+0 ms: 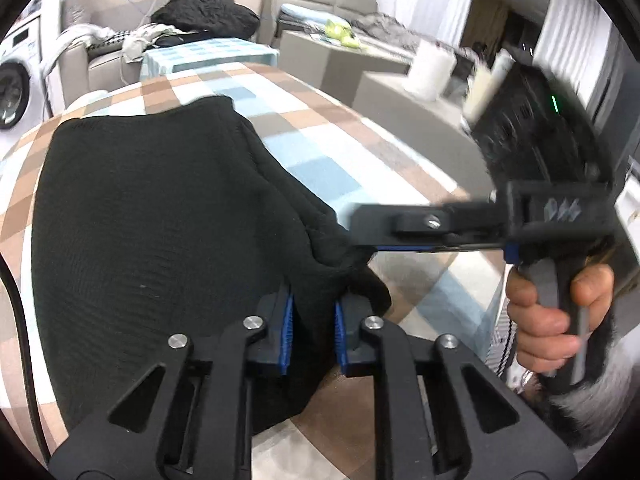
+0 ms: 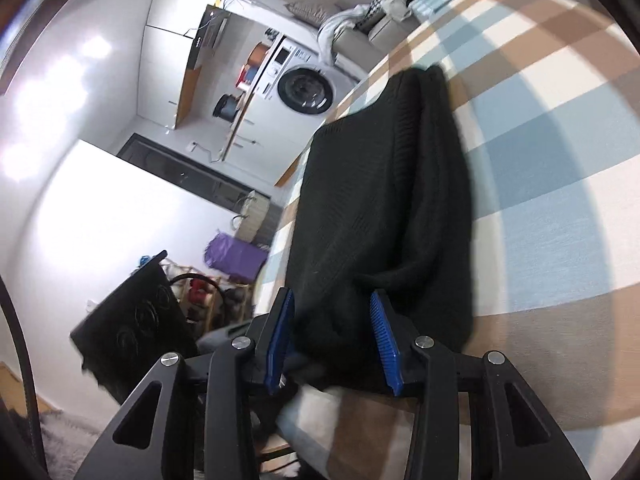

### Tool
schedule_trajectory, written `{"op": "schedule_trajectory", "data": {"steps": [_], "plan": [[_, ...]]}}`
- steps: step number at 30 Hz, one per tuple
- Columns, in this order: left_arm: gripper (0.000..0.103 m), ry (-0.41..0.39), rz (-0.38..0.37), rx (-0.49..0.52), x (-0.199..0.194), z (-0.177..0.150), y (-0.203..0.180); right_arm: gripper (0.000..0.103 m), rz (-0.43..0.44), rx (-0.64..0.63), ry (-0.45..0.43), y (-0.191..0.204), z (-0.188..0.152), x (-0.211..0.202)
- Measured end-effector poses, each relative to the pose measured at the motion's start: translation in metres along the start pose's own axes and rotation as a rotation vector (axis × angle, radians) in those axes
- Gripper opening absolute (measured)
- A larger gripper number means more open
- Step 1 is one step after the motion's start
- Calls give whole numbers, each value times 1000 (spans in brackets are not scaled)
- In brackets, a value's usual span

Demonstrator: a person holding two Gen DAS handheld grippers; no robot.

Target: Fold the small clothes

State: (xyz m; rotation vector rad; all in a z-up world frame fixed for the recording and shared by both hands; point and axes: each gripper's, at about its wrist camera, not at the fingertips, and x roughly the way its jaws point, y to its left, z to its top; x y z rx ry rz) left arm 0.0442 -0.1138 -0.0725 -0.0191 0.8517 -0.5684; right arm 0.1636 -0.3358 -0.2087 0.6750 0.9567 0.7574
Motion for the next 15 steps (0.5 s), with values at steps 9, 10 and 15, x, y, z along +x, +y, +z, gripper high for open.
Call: {"op": "schedule_trajectory", "data": {"steps": [9,10,15], "plan": [[13,-98,10,-38,-41,14,18,40,-277,-89,45,-13,-20,-5],[13,-103,15,-39,-44,15,20,40,-266,-96,56,-14,-21,0],[13,-114,19,-41,-56,15,21,13,-238,-132,52,-14,-23,14]]}}
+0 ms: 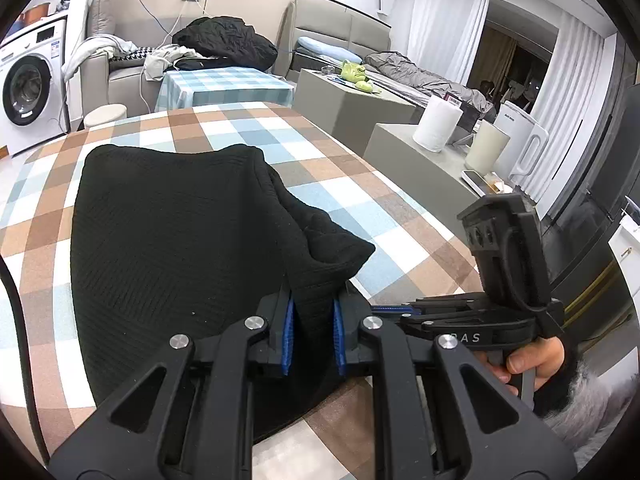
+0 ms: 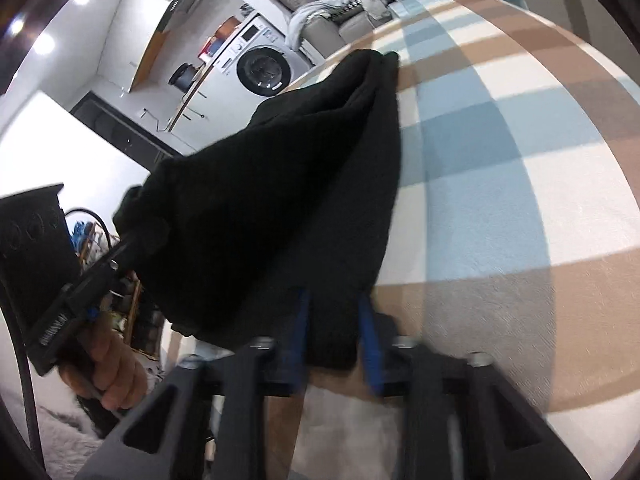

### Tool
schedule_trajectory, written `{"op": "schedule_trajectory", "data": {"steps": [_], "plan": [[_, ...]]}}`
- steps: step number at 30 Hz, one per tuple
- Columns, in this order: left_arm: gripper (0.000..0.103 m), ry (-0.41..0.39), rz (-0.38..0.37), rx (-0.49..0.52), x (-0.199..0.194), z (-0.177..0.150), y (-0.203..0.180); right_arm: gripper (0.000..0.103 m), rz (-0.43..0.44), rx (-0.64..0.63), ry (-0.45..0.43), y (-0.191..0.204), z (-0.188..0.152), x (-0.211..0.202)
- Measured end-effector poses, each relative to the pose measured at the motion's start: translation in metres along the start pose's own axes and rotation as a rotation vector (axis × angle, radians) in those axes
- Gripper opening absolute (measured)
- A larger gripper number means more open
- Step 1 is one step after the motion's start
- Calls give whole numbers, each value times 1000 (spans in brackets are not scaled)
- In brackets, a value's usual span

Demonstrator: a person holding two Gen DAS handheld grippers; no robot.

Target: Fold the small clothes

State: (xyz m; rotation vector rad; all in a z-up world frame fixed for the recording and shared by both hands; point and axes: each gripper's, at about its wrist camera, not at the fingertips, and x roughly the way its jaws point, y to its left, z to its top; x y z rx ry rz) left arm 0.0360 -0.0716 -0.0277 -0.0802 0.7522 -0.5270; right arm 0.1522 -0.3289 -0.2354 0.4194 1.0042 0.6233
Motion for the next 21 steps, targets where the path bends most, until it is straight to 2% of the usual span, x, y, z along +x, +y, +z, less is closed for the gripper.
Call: {"op": "schedule_trajectory", "data": {"steps": [1,3,4,5,7,11,14,16,19,21], "plan": [[13,1,0,4,0,0,-1,12,2,-10,-8,3,1,0],[13,6,-4,12,1,-1,-4,10,25,-52,-97,14,0,-17],[13,11,-19,15,3,-2,-6,10,41,-49,-107,14,0,-22],[13,17,-27,24,6,-4,-9,10,46,-41,-105,12,0,-25],[13,36,-33,42,18,-7,-17,10,1,-27,-77,5,-2,-21],[14,146,-56,70,52,-28,-33,14,-62,-4,-23,-3,-3,-6],[23,194,-57,90,60,-40,-41,18,-79,16,-50,-8,1,-16],[37,195,-95,95,56,-45,-45,18,-120,29,-82,-13,4,-28],[41,194,-138,107,47,-49,-49,20,-115,61,-125,-19,11,-44],[43,171,-132,111,36,-50,-49,22,-102,40,-137,-12,19,-47]]}}
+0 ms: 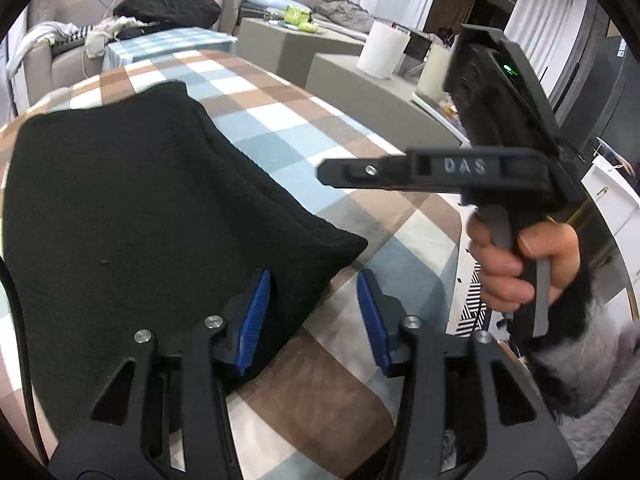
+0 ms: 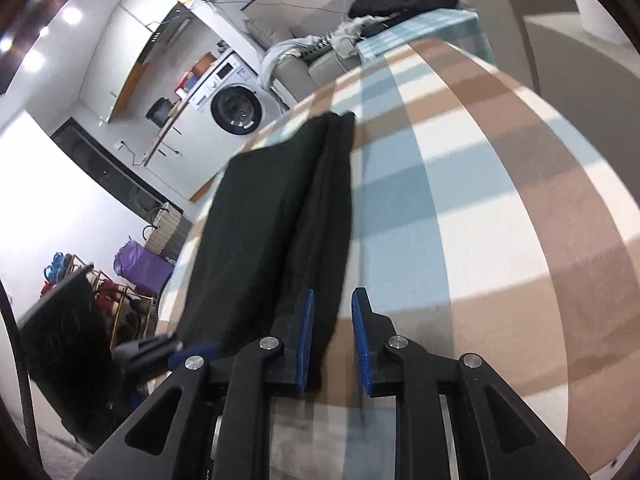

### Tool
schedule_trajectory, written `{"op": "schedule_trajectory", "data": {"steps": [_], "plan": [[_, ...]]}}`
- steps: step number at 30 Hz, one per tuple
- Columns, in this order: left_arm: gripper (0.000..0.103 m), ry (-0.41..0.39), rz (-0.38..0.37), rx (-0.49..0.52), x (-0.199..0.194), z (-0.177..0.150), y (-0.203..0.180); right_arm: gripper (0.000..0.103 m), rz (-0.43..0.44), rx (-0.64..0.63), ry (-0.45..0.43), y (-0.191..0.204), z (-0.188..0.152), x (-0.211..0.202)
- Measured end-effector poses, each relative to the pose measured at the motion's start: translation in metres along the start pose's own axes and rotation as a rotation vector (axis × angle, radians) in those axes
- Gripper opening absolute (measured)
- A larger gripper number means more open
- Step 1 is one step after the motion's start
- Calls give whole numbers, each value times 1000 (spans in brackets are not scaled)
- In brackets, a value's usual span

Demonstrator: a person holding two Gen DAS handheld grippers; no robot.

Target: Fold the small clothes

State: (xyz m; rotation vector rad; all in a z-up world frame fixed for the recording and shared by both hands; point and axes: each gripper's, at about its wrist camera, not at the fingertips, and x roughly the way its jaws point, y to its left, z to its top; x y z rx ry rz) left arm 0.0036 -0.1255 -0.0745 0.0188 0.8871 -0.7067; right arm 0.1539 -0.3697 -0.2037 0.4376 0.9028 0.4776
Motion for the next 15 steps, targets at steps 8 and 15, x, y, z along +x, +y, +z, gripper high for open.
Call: {"op": "schedule_trajectory", "data": {"steps": [8,15], "plan": [[43,-110,165,-186,-54,-14,58,35,143,-49,101,37,6,36],[43,-125,330,-425,-84,-49,131,8,-51,-226,83,55,-6,34]]}}
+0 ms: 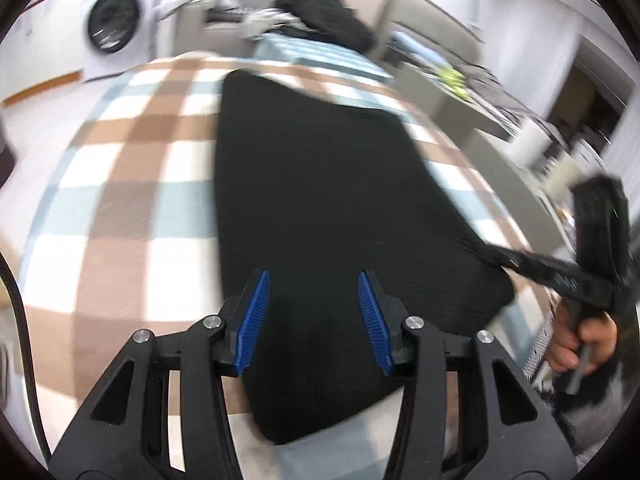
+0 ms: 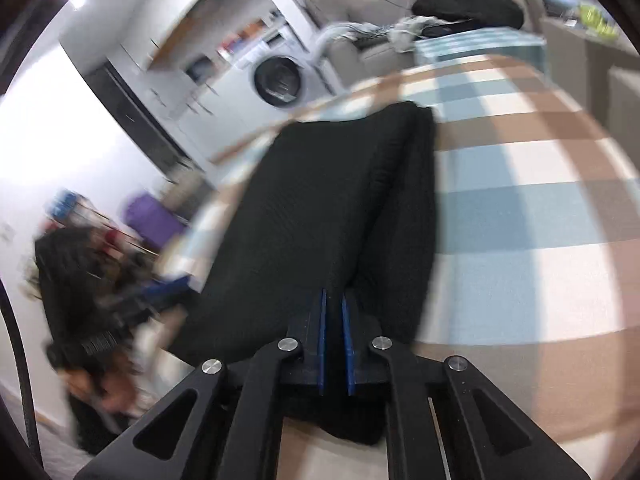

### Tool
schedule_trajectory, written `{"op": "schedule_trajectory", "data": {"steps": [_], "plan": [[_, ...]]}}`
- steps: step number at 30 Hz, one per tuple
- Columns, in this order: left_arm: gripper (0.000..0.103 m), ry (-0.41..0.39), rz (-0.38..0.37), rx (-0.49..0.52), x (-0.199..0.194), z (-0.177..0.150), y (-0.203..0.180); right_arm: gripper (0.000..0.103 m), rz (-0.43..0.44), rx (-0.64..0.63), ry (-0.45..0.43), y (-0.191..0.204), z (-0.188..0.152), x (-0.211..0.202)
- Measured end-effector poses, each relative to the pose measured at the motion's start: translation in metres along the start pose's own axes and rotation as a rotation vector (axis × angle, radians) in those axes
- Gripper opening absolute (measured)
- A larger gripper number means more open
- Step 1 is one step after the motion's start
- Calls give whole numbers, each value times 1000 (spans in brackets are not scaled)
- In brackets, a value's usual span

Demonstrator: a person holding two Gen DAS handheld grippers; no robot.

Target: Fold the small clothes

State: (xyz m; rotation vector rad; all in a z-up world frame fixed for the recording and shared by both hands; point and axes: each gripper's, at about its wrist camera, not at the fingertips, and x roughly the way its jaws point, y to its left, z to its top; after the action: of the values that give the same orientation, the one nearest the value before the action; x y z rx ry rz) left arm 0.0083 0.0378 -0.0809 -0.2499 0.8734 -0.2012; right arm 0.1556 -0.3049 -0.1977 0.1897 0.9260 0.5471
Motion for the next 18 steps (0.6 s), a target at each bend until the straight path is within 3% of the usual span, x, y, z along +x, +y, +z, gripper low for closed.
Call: {"op": "schedule_trajectory", "data": {"steps": [2,5,8,14,16,18], "plan": [[43,17,20,-29,-3,-3,18,15,-10,4,32,-5,-4,0],[43,44,27,-36,-2,-10,28,55,-9,58,12,-13,-4,-10],[43,74,15,-29,-3,-18,29,56,40,84,15,-15,-4,-10],[43,86,10,-27,0,-25,18,55,-1,84,65,-10,-7,10],[41,86,14,-27,3,-25,17,52,-19,71,66,-8,-9,14],[33,87,25,-18,7,-25,15,39,-5,69,68,-7,-10,17]]}}
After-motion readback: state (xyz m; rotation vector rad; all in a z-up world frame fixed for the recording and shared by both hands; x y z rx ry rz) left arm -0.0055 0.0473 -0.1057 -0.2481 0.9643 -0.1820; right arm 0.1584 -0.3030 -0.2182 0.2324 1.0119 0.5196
